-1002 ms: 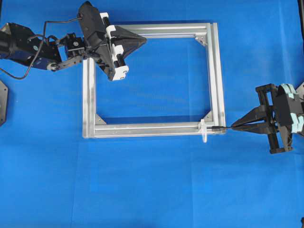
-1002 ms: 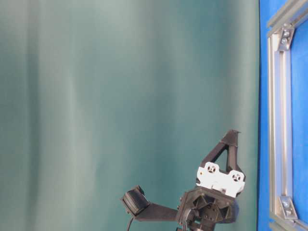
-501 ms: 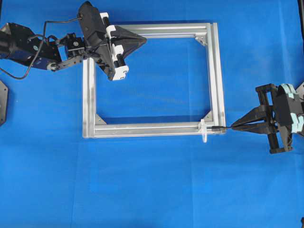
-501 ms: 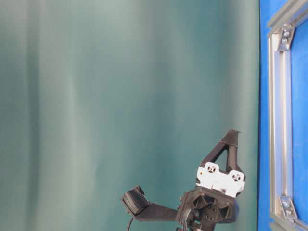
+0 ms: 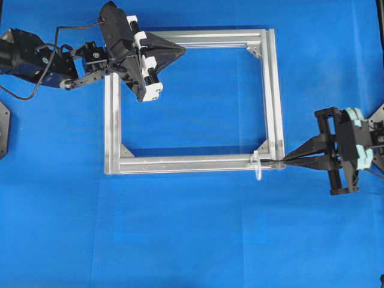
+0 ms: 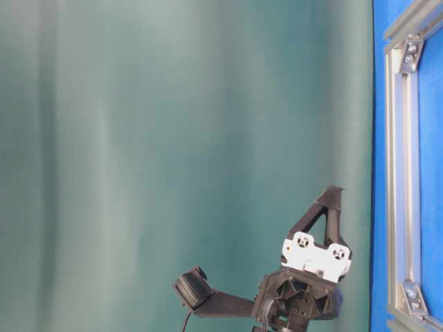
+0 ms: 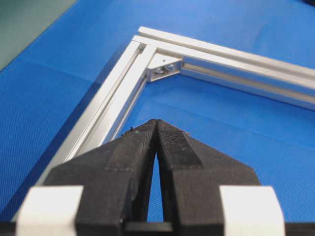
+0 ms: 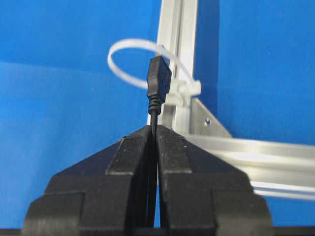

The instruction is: Insert the wire through the string loop located on the right side.

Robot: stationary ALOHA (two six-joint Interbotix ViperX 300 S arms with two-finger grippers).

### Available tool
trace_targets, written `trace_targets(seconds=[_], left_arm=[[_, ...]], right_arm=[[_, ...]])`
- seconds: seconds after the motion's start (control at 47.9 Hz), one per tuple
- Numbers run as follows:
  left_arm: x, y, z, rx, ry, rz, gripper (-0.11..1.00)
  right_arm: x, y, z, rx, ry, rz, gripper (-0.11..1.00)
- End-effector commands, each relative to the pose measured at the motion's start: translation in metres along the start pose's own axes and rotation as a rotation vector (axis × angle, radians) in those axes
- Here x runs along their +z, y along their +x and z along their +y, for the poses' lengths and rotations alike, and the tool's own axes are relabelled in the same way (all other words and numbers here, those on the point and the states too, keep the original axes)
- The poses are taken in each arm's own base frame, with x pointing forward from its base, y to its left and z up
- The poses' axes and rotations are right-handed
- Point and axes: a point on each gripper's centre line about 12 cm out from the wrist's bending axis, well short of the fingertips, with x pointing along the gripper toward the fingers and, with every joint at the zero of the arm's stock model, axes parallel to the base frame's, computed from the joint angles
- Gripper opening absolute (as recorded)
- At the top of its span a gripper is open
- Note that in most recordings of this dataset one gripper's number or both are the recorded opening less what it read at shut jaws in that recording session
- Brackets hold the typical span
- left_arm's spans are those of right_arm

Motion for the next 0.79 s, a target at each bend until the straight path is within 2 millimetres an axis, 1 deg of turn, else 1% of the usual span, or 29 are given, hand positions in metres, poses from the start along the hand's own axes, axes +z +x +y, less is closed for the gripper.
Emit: trace_targets(seconds=[0.0, 0.25, 0.355, 0.668, 0.772], left_arm=[[0.016, 0.001, -0.001, -0.003, 0.001, -0.051, 0.0], [0.018, 0.001, -0.001, -0.003, 0.001, -0.061, 0.0], [0.018, 0.001, -0.001, -0.003, 0.001, -0.061, 0.0], [0.018, 0.001, -0.001, -0.003, -0.002, -0.061, 0.0], [0.017, 0.001, -0.005, -0.014, -0.011, -0.061, 0.0]], right_arm=[[0.012, 0.008, 0.002, 0.0, 0.005, -0.043, -0.03], [0.021, 0.031, 0.005, -0.009, 0.007, -0.043, -0.04], [0.022, 0.037, 0.006, -0.011, 0.008, -0.037, -0.04], [0.023, 0.037, 0.005, -0.016, 0.016, -0.038, -0.03], [0.022, 0.037, 0.005, -0.016, 0.016, -0.037, -0.03]])
